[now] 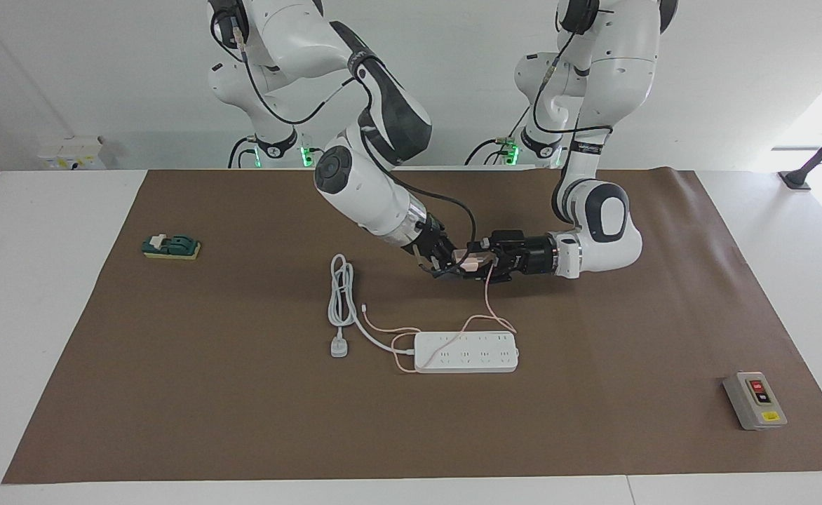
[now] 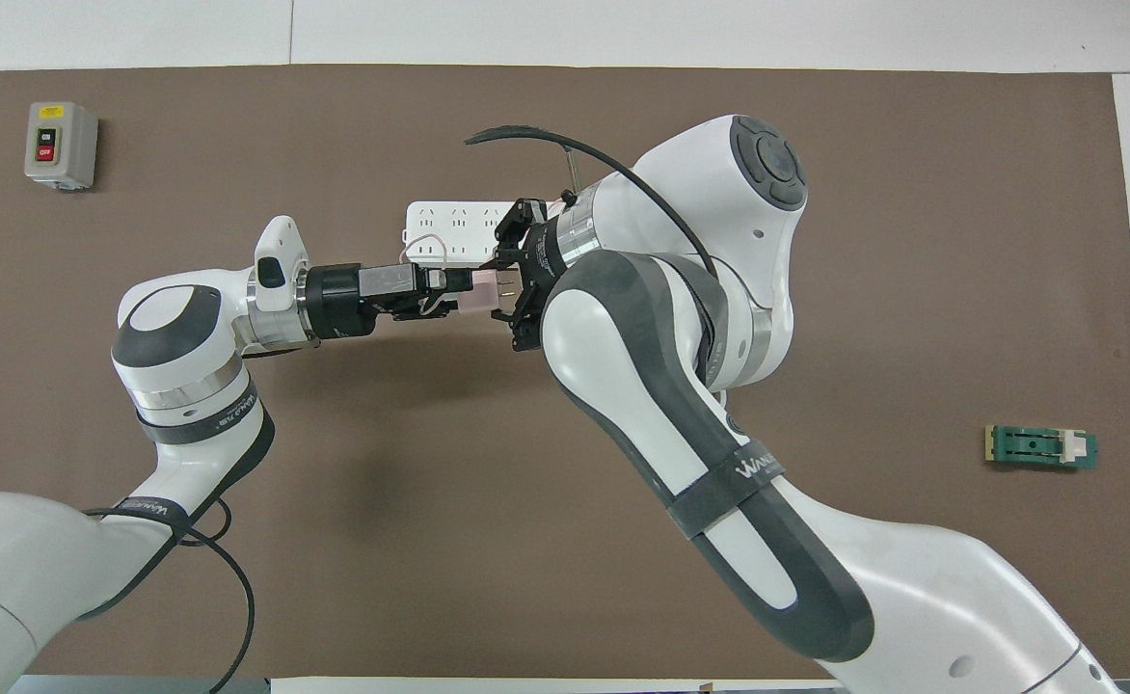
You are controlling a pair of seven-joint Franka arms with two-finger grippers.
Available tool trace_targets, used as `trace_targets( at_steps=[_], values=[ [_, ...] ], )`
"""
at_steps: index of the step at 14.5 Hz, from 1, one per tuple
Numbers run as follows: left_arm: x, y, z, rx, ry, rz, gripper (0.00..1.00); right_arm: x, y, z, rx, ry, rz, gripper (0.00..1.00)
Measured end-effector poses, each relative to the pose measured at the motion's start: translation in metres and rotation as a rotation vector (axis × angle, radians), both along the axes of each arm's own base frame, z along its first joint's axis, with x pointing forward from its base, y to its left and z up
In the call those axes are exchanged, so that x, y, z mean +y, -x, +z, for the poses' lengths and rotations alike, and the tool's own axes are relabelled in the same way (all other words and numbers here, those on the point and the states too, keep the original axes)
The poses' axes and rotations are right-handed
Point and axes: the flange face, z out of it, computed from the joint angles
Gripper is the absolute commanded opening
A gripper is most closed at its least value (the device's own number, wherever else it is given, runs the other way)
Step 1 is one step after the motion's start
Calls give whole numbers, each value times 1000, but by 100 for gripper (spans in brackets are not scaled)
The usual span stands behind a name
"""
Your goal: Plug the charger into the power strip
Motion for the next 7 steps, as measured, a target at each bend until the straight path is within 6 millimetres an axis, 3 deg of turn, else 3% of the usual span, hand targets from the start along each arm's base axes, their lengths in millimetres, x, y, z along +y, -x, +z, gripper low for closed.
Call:
trace_targets(
  at_steps=[7],
  values=[
    [-5, 3, 0, -4, 9, -14, 100, 0, 0, 0, 2, -4, -2, 0]
  ],
)
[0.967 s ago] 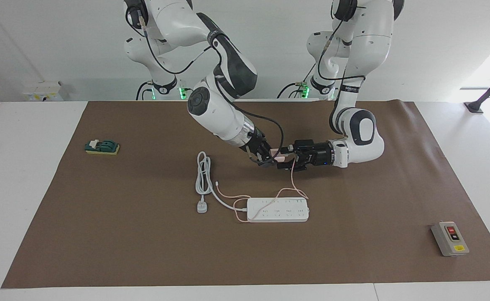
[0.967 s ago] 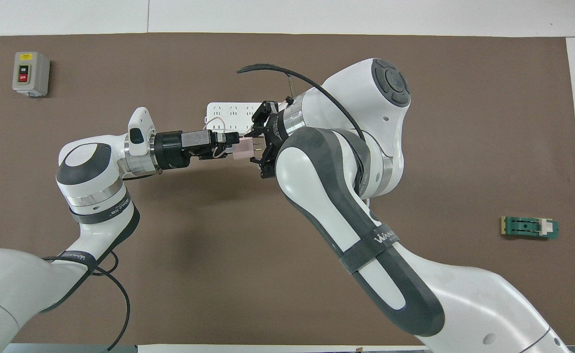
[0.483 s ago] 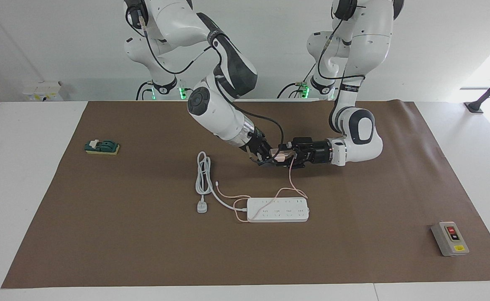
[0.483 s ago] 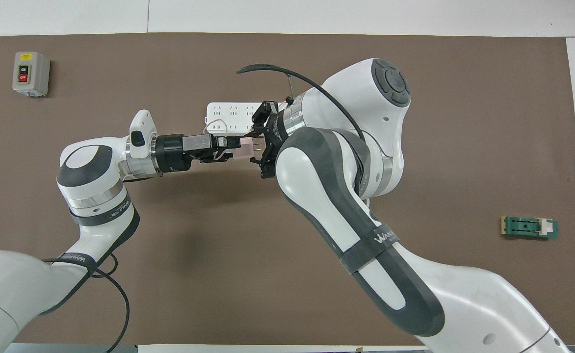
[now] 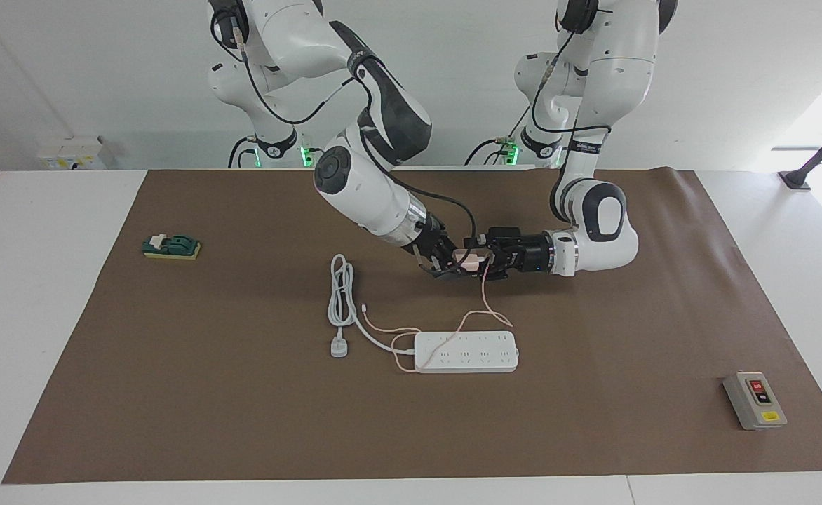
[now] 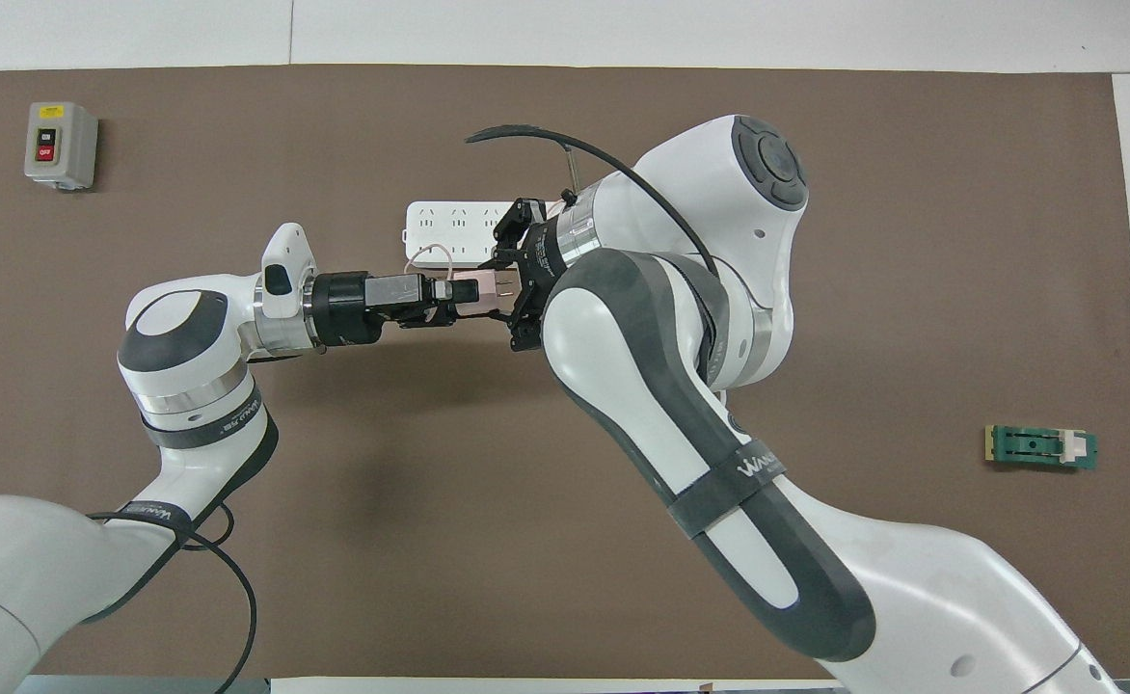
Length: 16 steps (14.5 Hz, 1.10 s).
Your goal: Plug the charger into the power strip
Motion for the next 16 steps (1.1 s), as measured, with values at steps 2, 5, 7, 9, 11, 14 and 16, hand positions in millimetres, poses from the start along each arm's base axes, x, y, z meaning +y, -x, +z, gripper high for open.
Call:
trace_targets(
  at_steps=[2, 5, 7, 9, 11, 14, 16],
  values=[
    [0, 0, 0, 0, 0, -1, 100, 0, 0, 0, 0, 0, 0, 0],
    [0, 0, 0, -1, 1, -1, 93, 0, 0, 0, 0, 0, 0, 0],
    [-1, 1, 0, -2, 5, -5, 62, 0, 0, 0, 0, 0, 0, 0],
    [-1, 2, 0, -1, 9, -9, 29, 0, 0, 0, 0, 0, 0, 0],
    [-1, 2, 0, -6, 10, -10, 0, 0, 0, 1, -1, -1, 0, 0],
    [0, 2, -1, -46, 10, -8, 0, -1, 0, 1, -1, -1, -2, 0],
    [0, 2, -1, -54, 10, -7, 0, 0, 0, 1, -2, -1, -2, 0]
  ],
)
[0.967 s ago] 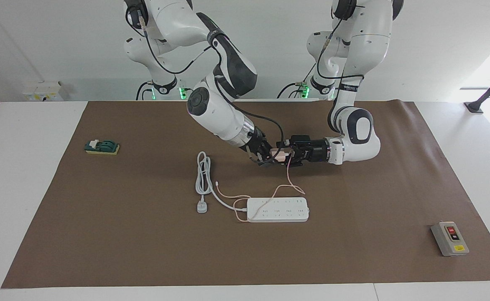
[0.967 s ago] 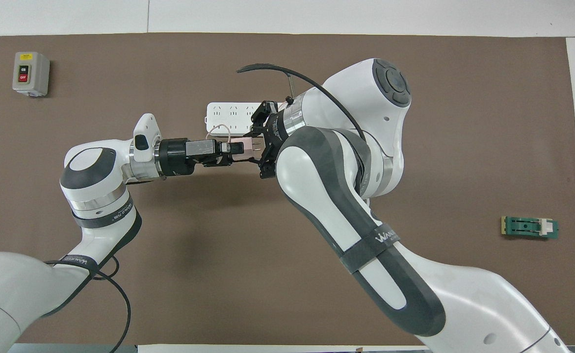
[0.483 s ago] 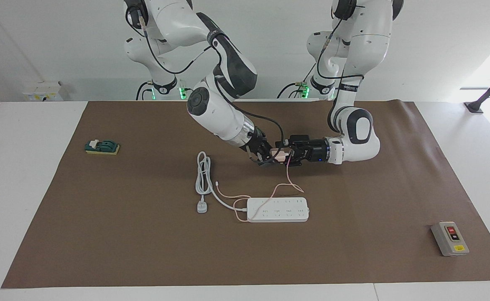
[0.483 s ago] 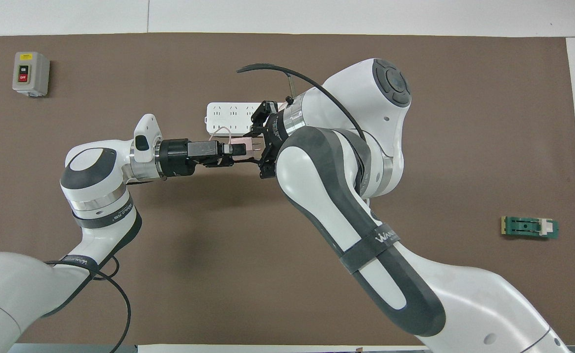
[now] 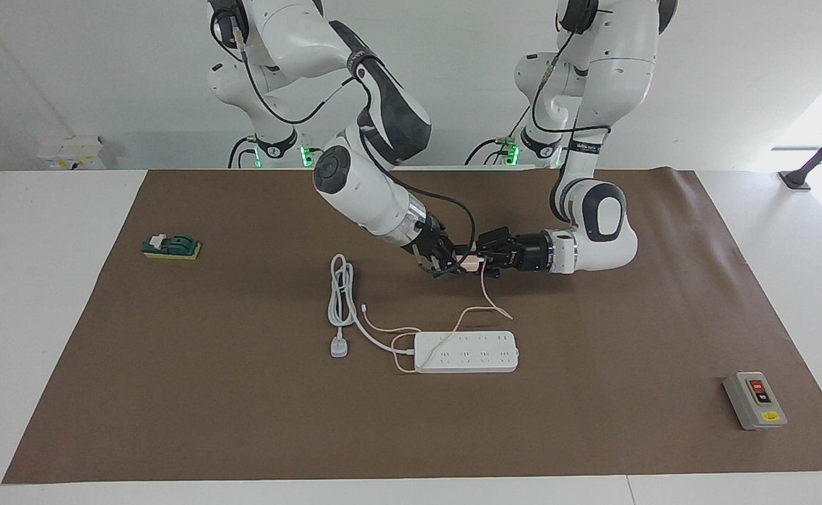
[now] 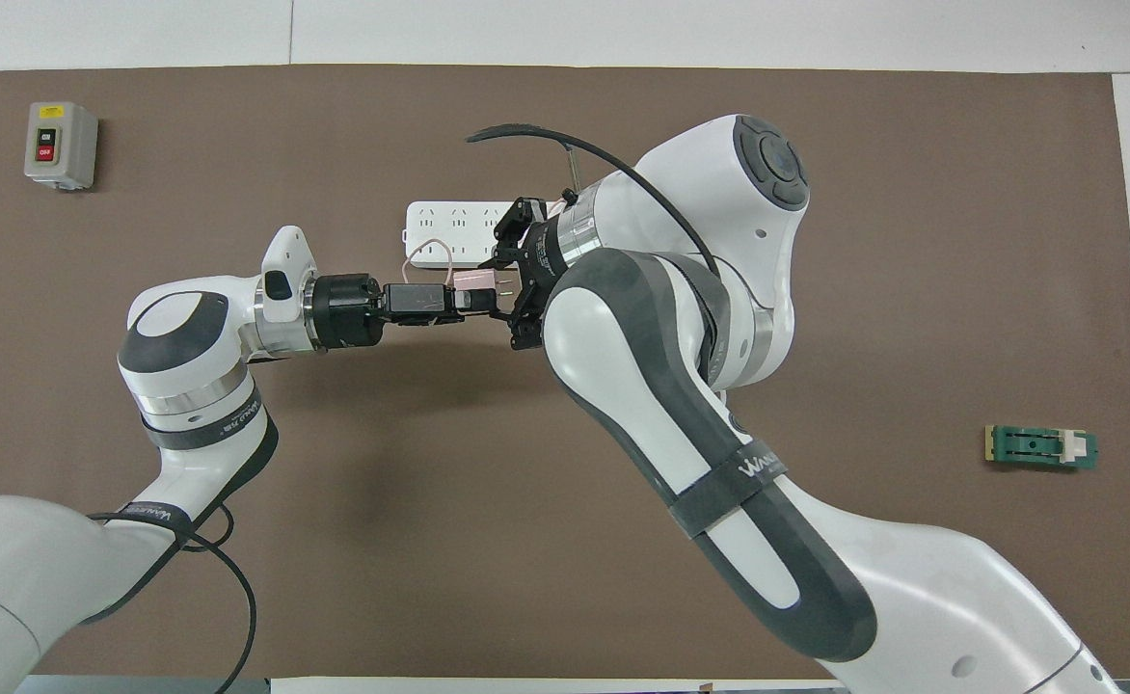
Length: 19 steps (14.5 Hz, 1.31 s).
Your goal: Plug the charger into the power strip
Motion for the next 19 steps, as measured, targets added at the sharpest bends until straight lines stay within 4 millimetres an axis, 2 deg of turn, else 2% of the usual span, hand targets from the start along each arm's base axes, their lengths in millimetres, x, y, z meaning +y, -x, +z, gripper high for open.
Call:
trace_targets(
  at_steps=[2, 3, 4, 9, 12, 14, 17, 19],
  values=[
    [0, 0, 0, -5, 0, 0, 0, 0, 0, 0, 0, 0, 0, 0],
    [0, 0, 0, -6, 0, 0, 0, 0, 0, 0, 0, 0, 0, 63],
    [0, 0, 0, -8, 0, 1, 0, 0, 0, 0, -1, 0, 0, 100],
    [7, -3, 5, -29, 0, 13, 0, 0, 0, 0, -1, -1, -1, 100],
    [17, -8, 18, -58, -14, 15, 0, -3, -2, 2, -3, -1, -5, 100],
    [31, -12, 28, -65, -45, 6, 0, -8, -4, 5, -8, -1, -14, 100],
    [55, -21, 52, -54, -116, -16, 0, -34, -16, 12, -10, -2, -49, 100],
    [66, -26, 78, -30, -176, -36, 0, -72, -30, 21, 8, -5, -82, 100]
  ],
)
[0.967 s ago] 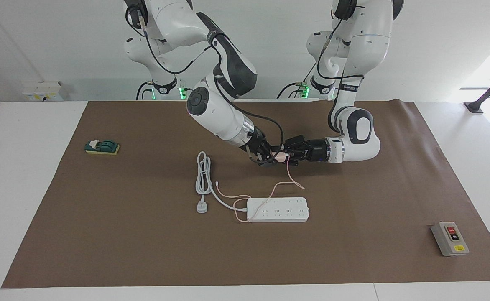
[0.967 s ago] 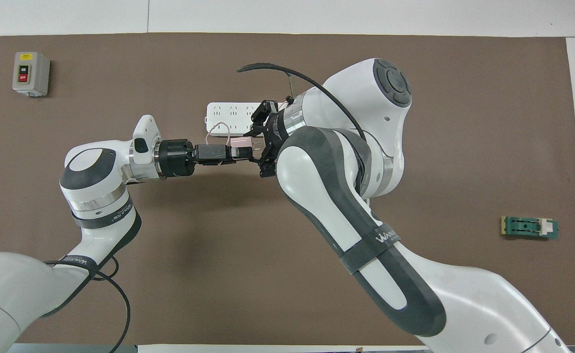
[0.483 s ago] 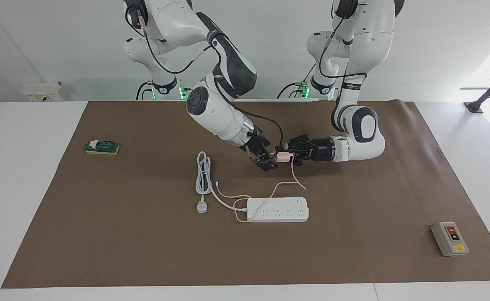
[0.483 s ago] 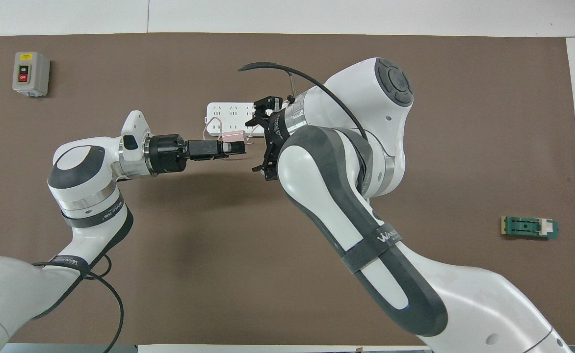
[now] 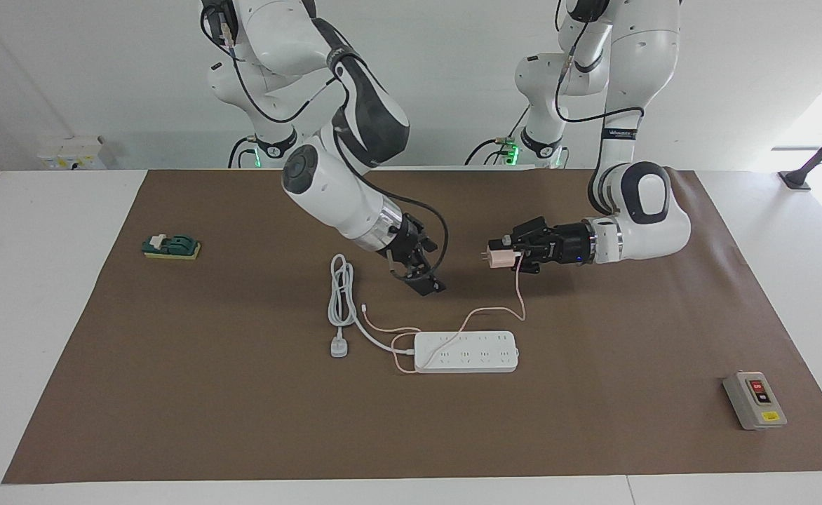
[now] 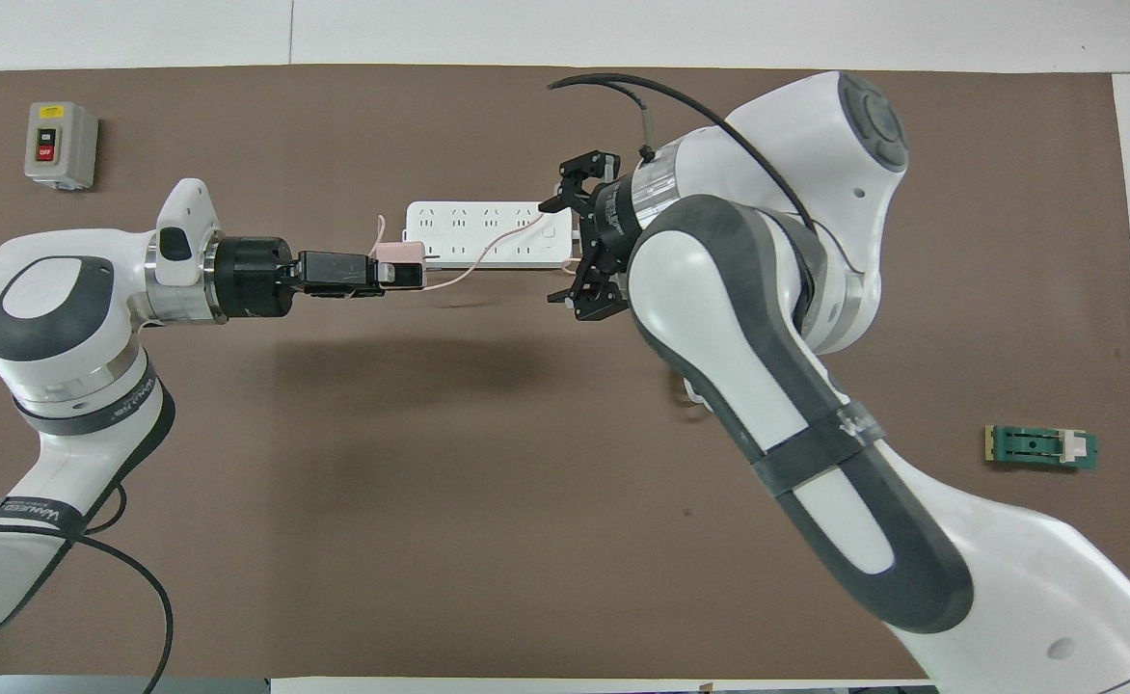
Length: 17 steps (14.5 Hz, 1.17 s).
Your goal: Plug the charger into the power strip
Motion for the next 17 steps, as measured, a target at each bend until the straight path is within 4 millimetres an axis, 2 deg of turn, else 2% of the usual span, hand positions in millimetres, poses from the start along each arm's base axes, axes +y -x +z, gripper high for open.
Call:
trace_targets(
  at_steps=[5, 9, 11, 14, 17],
  values=[
    [16, 9, 65, 74, -193, -28, 0, -91, -12, 29, -28, 10, 85, 100],
    [48, 8, 133, 134, -467, 12, 0, -153, -9, 36, -92, 79, 285, 100],
    [62, 9, 159, 177, -588, 21, 0, -180, -4, 40, -135, 126, 415, 100],
    [93, 12, 167, 231, -719, 33, 0, -216, 5, 49, -198, 186, 629, 100],
    [107, 16, 173, 247, -826, 21, 0, -255, 13, 58, -277, 242, 873, 100]
  ],
)
